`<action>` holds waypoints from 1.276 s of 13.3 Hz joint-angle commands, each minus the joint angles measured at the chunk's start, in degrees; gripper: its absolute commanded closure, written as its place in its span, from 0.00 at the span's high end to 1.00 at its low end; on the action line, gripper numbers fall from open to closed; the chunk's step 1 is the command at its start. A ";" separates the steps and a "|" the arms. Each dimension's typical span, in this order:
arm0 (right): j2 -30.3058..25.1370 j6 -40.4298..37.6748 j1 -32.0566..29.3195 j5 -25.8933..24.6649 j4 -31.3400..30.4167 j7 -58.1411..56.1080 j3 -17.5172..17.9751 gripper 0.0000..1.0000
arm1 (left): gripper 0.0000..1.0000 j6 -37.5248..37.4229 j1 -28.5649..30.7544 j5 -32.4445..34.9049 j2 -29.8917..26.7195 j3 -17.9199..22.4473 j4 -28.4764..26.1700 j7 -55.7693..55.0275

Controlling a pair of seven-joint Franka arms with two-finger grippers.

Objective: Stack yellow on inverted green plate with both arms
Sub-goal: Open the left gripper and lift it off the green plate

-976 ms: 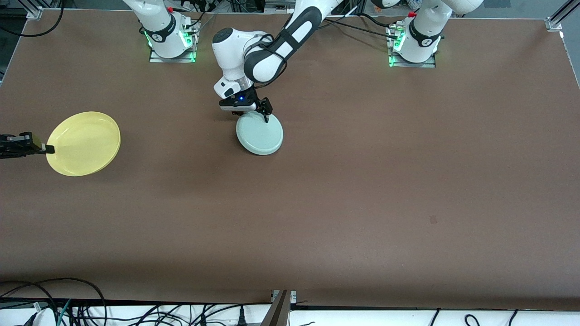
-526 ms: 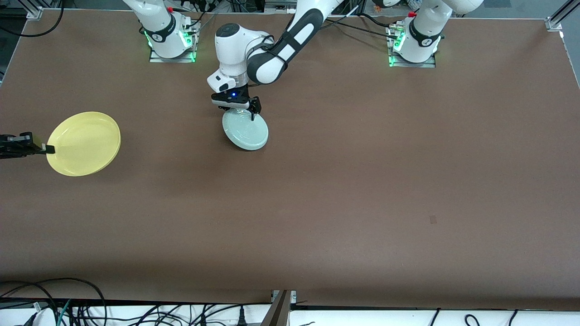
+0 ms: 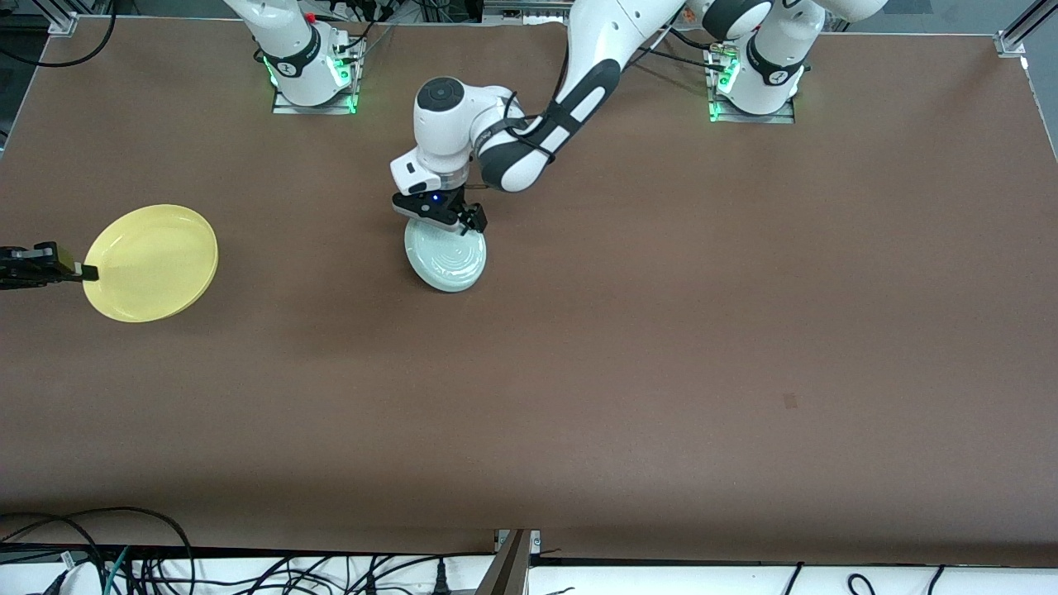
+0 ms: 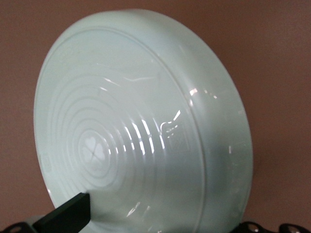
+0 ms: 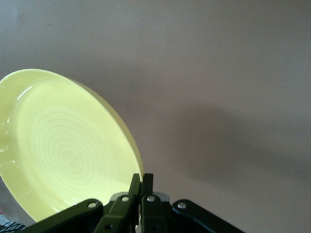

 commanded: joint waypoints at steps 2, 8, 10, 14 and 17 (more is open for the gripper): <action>0.05 -1.11 -0.36 0.01 0.56 -1.04 0.02 0.00 | 1.00 -12.26 3.28 -1.59 -4.50 -0.64 -2.16 13.17; 2.50 -0.67 -0.44 0.19 0.47 -2.26 0.02 0.00 | 1.00 -34.62 3.82 -1.33 -11.80 -0.47 -1.64 28.65; 3.13 -0.58 -0.36 0.10 0.47 -3.50 0.02 0.00 | 1.00 -37.18 3.90 -1.33 -13.13 -0.64 -1.63 30.00; 5.49 1.79 0.43 0.19 0.38 -2.89 0.55 0.00 | 1.00 -37.27 8.54 -2.29 -15.49 -0.20 -1.02 29.03; 6.91 3.36 4.20 0.45 -1.71 -2.36 0.55 0.00 | 1.00 -37.45 17.59 -4.39 -20.58 -0.73 -1.02 29.03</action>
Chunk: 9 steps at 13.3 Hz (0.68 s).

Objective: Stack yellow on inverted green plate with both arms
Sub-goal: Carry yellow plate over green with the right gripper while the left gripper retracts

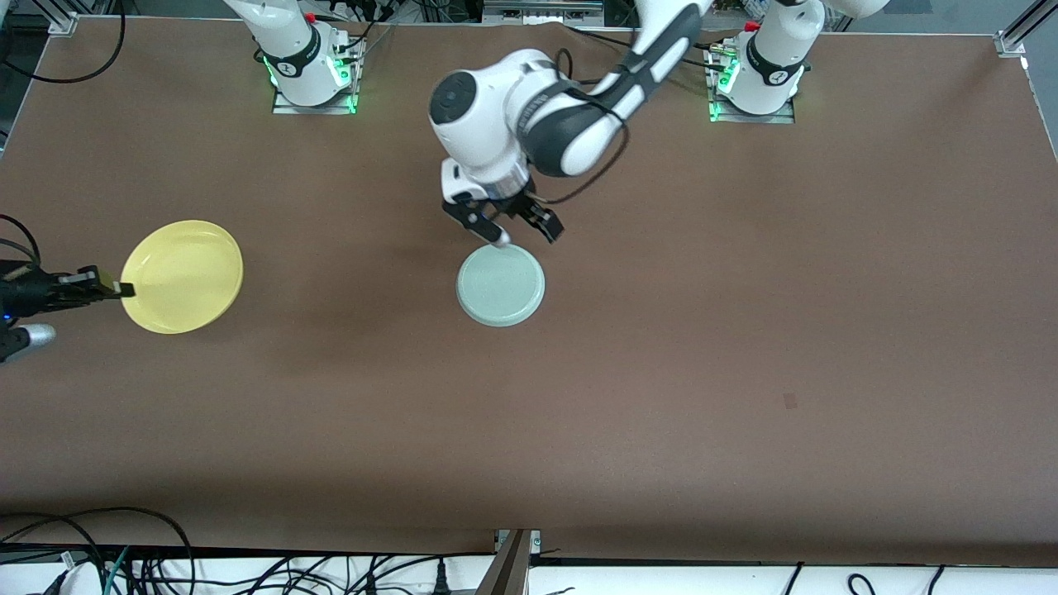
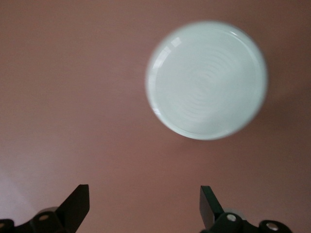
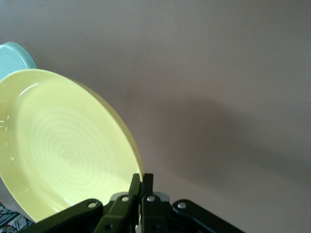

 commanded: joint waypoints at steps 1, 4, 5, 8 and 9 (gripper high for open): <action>0.66 4.02 4.04 0.50 -3.05 0.15 0.11 0.00 | 1.00 -1.04 8.39 -5.19 -6.67 -0.88 -1.57 1.65; 0.92 6.84 8.79 3.57 -6.31 3.28 0.02 0.00 | 1.00 -5.43 14.11 -5.91 -11.33 -0.88 -1.66 2.00; 0.92 7.90 10.54 3.57 -7.28 6.18 0.02 0.00 | 1.00 -6.92 15.08 -5.91 -13.43 -0.79 -1.75 2.18; 1.01 14.37 15.73 4.98 -11.84 6.91 0.11 0.00 | 1.00 -12.63 20.26 -6.96 -19.76 -0.79 -2.44 2.18; 0.92 16.85 17.49 4.98 -13.60 7.44 0.11 0.00 | 1.00 -14.47 23.24 -9.14 -22.30 -0.79 -2.80 2.27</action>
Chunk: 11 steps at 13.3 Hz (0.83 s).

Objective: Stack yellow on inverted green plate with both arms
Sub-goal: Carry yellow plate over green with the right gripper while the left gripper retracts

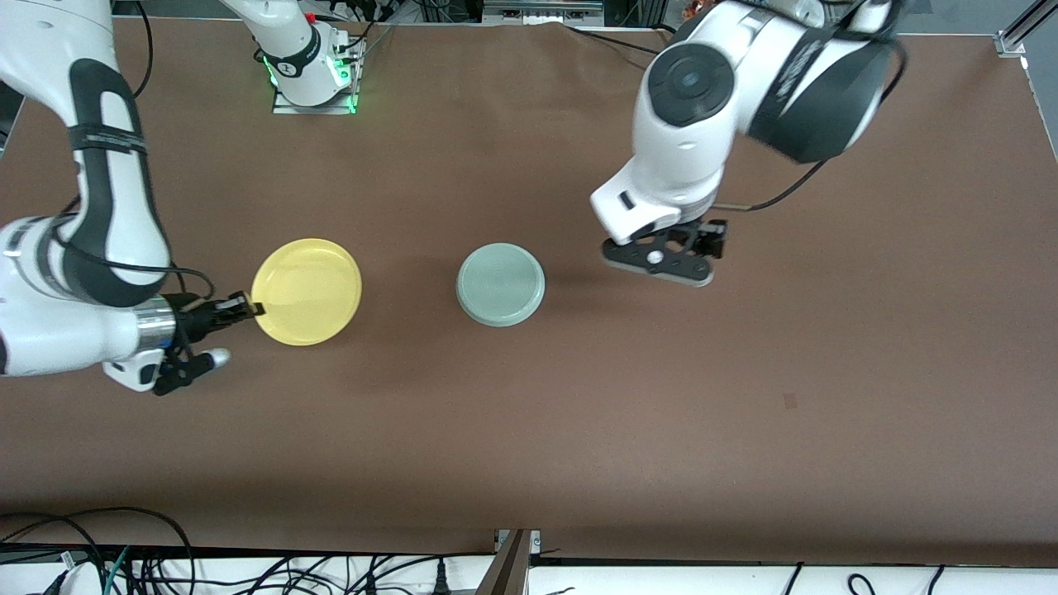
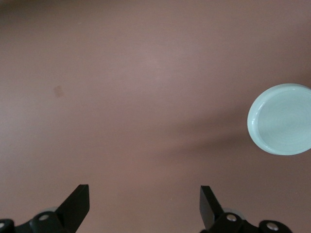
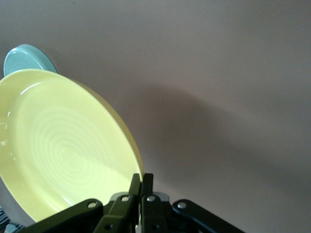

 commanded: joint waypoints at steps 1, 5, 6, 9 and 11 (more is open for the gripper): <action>-1.22 6.04 4.56 1.63 -5.25 2.78 -0.36 0.00 | 1.00 -4.74 7.68 -5.46 -7.85 -0.64 -3.03 0.79; -1.39 11.23 12.38 2.69 -8.76 15.87 -0.36 0.00 | 1.00 -5.82 14.37 -5.66 -19.61 -0.55 -12.75 3.43; -1.57 12.11 13.01 2.95 -10.08 17.73 -0.27 0.00 | 1.00 -5.56 15.78 -5.65 -21.99 -0.55 -15.48 3.52; -2.80 18.07 13.81 4.10 -14.73 21.24 3.14 0.00 | 1.00 1.36 22.71 -6.27 -27.19 -0.64 -24.18 10.08; -2.80 22.38 13.81 4.10 -16.59 24.93 5.95 0.00 | 1.00 4.71 28.59 -10.21 -28.96 -0.47 -27.98 14.92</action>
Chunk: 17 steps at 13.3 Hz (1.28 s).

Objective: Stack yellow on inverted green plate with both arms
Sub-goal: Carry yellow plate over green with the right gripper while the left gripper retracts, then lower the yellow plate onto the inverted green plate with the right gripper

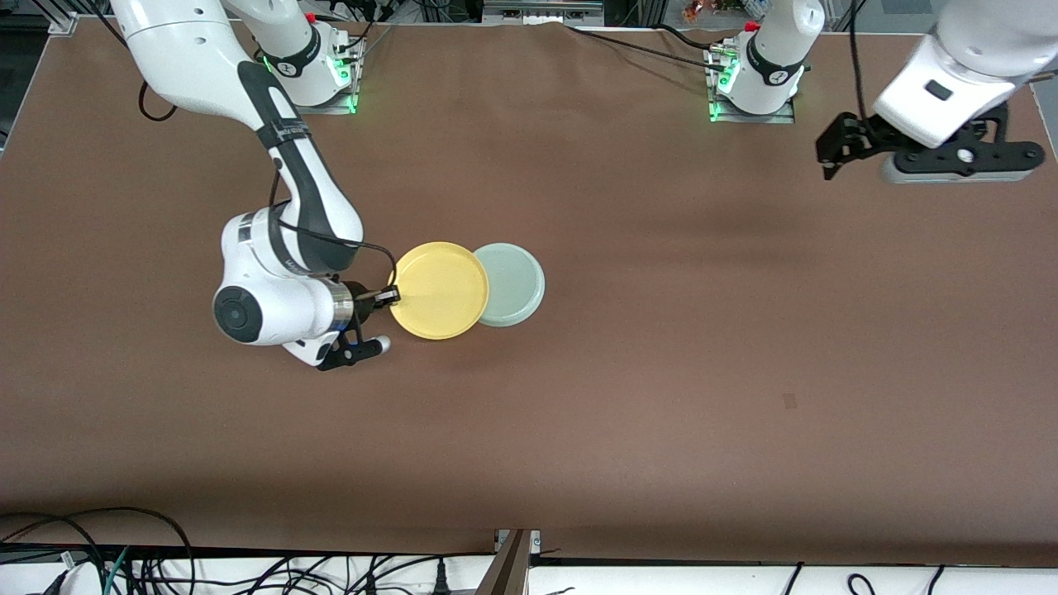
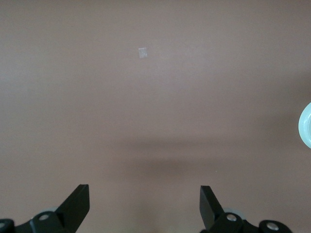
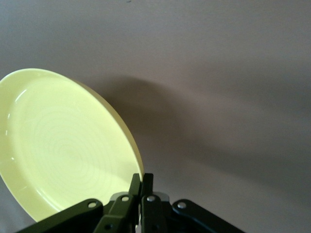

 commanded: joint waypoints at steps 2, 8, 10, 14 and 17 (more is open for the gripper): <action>-2.61 8.08 -0.38 1.09 -6.41 7.02 4.78 0.00 | 1.00 7.23 11.14 -5.56 -4.28 -0.48 -8.82 14.43; -3.92 17.67 1.21 1.00 -13.61 12.23 8.05 0.00 | 1.00 6.71 17.14 -11.46 -3.23 -0.04 -6.56 15.88; -5.77 20.65 1.29 1.00 -17.48 12.23 9.09 0.00 | 1.00 6.10 18.19 -11.37 -3.40 0.23 -5.94 16.41; -6.04 24.71 1.56 1.00 -20.22 12.23 9.72 0.00 | 1.00 5.66 17.94 -10.14 -3.05 -1.35 -5.94 15.71; -5.61 26.72 1.91 1.00 -20.13 12.23 9.72 0.00 | 1.00 5.49 18.02 -10.05 -2.70 -1.35 -5.94 16.06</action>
